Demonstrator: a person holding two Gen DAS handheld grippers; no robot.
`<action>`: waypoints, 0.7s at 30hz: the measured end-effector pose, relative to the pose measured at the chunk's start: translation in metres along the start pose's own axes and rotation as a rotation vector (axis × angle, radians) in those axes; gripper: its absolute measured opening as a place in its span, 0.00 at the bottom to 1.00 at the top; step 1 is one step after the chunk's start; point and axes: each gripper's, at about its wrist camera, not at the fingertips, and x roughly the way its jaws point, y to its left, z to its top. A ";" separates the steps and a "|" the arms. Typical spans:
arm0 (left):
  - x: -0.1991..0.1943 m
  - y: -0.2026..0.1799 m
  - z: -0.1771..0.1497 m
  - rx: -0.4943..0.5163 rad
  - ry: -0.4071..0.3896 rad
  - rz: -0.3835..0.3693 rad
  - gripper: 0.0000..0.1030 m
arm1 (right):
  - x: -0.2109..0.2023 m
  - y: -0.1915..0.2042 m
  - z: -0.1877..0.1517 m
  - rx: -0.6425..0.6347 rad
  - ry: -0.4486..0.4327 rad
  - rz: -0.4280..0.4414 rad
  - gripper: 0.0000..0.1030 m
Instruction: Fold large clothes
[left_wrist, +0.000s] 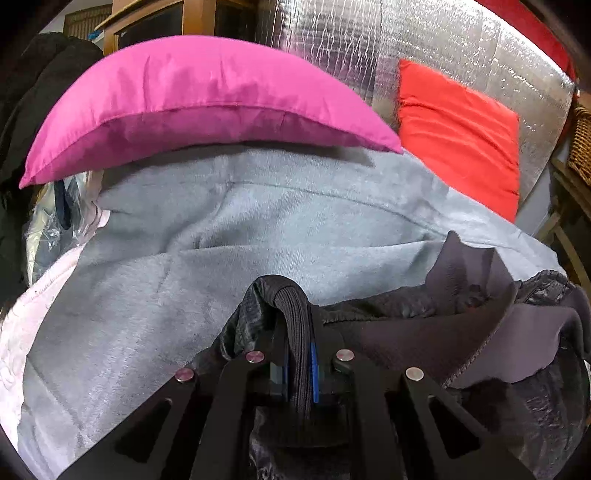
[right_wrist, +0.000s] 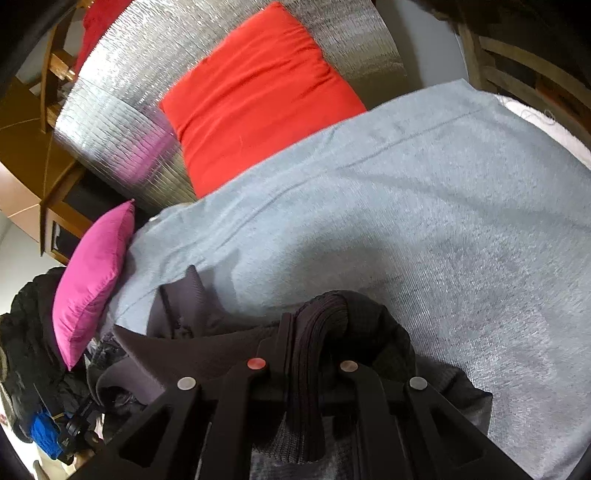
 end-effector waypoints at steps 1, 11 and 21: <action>0.001 0.001 0.001 0.000 0.000 0.002 0.09 | 0.002 -0.001 0.000 0.005 0.005 -0.004 0.09; -0.005 0.003 0.014 0.004 -0.023 0.000 0.09 | -0.004 0.003 0.006 -0.006 0.005 0.013 0.09; 0.008 0.000 0.029 -0.005 -0.023 0.008 0.09 | 0.011 -0.003 0.021 0.040 0.009 0.066 0.09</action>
